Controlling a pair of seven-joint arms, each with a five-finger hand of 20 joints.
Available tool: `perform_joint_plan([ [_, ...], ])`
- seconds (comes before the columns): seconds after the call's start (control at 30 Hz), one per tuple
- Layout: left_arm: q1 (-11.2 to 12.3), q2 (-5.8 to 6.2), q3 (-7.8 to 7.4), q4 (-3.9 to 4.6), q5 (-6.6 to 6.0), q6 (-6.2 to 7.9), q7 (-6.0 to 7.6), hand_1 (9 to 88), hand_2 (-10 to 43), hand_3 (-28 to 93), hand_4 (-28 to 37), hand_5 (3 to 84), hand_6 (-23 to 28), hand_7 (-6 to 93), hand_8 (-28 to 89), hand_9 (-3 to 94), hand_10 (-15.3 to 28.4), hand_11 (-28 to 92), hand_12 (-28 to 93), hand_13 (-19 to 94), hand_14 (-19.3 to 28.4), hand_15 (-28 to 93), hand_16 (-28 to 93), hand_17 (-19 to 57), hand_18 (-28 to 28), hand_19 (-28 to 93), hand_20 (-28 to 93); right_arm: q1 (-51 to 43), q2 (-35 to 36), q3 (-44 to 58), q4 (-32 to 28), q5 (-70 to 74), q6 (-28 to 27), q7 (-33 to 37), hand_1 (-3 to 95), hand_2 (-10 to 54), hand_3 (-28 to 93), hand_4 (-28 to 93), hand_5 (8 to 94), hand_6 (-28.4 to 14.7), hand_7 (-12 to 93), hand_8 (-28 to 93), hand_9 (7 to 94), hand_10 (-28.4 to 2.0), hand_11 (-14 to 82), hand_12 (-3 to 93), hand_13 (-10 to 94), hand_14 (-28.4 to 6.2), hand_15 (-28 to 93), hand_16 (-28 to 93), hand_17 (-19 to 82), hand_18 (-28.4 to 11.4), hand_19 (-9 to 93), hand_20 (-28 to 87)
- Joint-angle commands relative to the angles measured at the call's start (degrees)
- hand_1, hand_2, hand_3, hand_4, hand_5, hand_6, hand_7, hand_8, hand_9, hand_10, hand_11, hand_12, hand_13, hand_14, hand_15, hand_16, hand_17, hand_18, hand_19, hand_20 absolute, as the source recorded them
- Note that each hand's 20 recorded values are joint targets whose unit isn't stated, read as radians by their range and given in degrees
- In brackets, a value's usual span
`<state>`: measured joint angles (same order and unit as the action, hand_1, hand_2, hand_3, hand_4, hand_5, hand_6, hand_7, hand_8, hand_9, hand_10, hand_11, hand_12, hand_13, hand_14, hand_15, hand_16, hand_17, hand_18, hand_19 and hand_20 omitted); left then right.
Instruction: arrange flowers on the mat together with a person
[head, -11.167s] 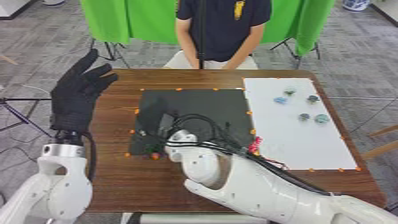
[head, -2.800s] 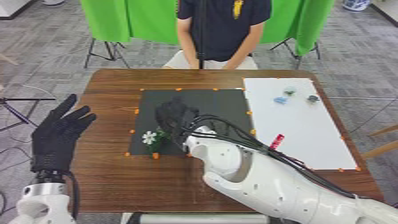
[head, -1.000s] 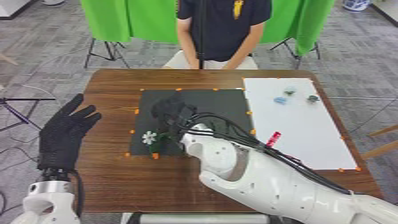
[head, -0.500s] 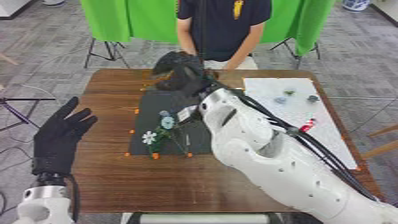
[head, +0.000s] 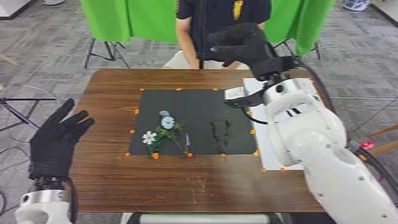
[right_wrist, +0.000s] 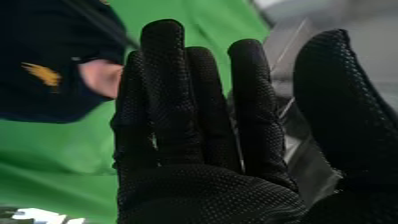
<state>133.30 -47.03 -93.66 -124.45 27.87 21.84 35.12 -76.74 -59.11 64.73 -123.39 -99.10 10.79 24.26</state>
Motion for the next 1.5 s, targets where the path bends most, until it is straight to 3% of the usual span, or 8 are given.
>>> perform_joint_plan([
  [0.03,1.6,-1.31,-0.94,-0.42,0.85,1.19,-0.49,21.1,5.9,76,-28.3,39.6,4.7,10.6,-9,40.0,18.3,22,11,30,27.9,51,-8,-7.4,25.2,51,23,-22.15,5.74,18.13,-1.65,20.26,3.57,-7.38,33.7,-5.3,77,-26,56.8,3.0,17,-13,54.0,-13.3,12.7,14.2,56,-12.3,52,10,18,-17.1,66,18],
  [0.13,1.72,-1.12,-0.54,-0.32,0.48,1.34,0.17,20.8,5.8,76,-28.3,38.6,4.0,10.3,-9,39.3,17.8,22,11,30,27.9,51,-8,-7.5,25.3,51,23,-27.76,5.14,23.63,-1.71,28.55,3.42,-10.69,32.2,-4.0,77,-26,54.8,3.1,17,-13,52.5,-13.6,12.6,14.2,54,-12.7,50,10,17,-17.5,63,17],
  [0.37,1.75,-2.04,-0.58,0.03,1.5,0.68,-1.17,20.5,5.6,76,-28.3,38.2,3.6,10.4,-9,38.8,17.6,21,11,30,27.8,51,-8,-7.6,25.2,50,23,-34.21,1.84,29.27,-0.08,38.9,2.52,-15.75,27.0,0.2,78,-27,49.6,3.0,17,-13,47.0,-13.9,10.5,14.2,45,-15.2,40,9,12,-18.7,55,16],
  [0.5,1.8,-2.64,-0.95,0.03,2.46,0.44,-2.05,20.1,5.4,77,-28.3,38.1,3.7,10.9,-9,38.7,17.8,22,11,29,27.9,51,-8,-7.9,25.2,50,22,-37.16,-0.02,30.97,0.0,41.27,1.6,-17.4,24.6,1.8,78,-28,48.0,3.2,16,-13,45.1,-13.6,9.0,13.9,41,-16.1,33,10,10,-19.4,51,16],
  [0.6,1.92,-2.97,-1.41,-0.09,4.27,0.61,-3.25,20.1,5.4,77,-28.3,38.1,3.7,11.0,-9,38.7,17.8,22,11,29,27.9,51,-8,-8.0,25.1,50,22,-39.34,-1.05,31.93,0.08,42.57,-0.8,-17.69,23.2,3.6,77,-28,46.9,3.1,16,-13,44.4,-13.7,8.3,13.8,40,-16.3,30,11,9,-19.8,50,16],
  [0.67,2.01,-2.83,-1.18,-0.12,3.34,0.57,-2.69,20.1,5.4,77,-28.3,38.2,3.8,11.1,-9,38.7,17.7,22,11,29,27.9,51,-8,-8.0,25.1,50,22,-40.88,-1.63,32.33,0.06,43.35,-1.65,-17.95,22.2,4.4,77,-28,46.3,3.1,16,-12,43.9,-13.7,7.9,13.8,39,-16.7,29,12,9,-20.0,49,16],
  [0.87,2.25,-2.59,-1.05,-0.25,2.99,0.87,-2.66,20.1,5.5,77,-28.3,38.3,4.3,11.0,-9,38.9,18.1,22,11,29,27.8,51,-8,-8.0,25.0,50,22,-41.96,-1.95,32.02,0.67,43.91,-2.07,-18.39,20.3,6.1,77,-28,42.8,3.7,14,-12,43.3,-13.6,6.6,13.5,38,-17.4,27,13,8,-20.6,48,16],
  [1.5,1.82,-2.6,-1.02,-0.45,2.97,1.05,-3.12,20.4,5.8,77,-28.3,39.1,5.4,11.5,-9,39.7,19.0,23,11,29,27.9,52,-8,-7.9,25.0,50,22,-40.71,-2.22,30.86,1.25,46.44,-2.47,-18.65,19.2,6.7,78,-28,41.4,4.4,14,-12,43.6,-13.5,6.6,13.8,39,-17.4,27,15,6,-22.0,49,17],
])
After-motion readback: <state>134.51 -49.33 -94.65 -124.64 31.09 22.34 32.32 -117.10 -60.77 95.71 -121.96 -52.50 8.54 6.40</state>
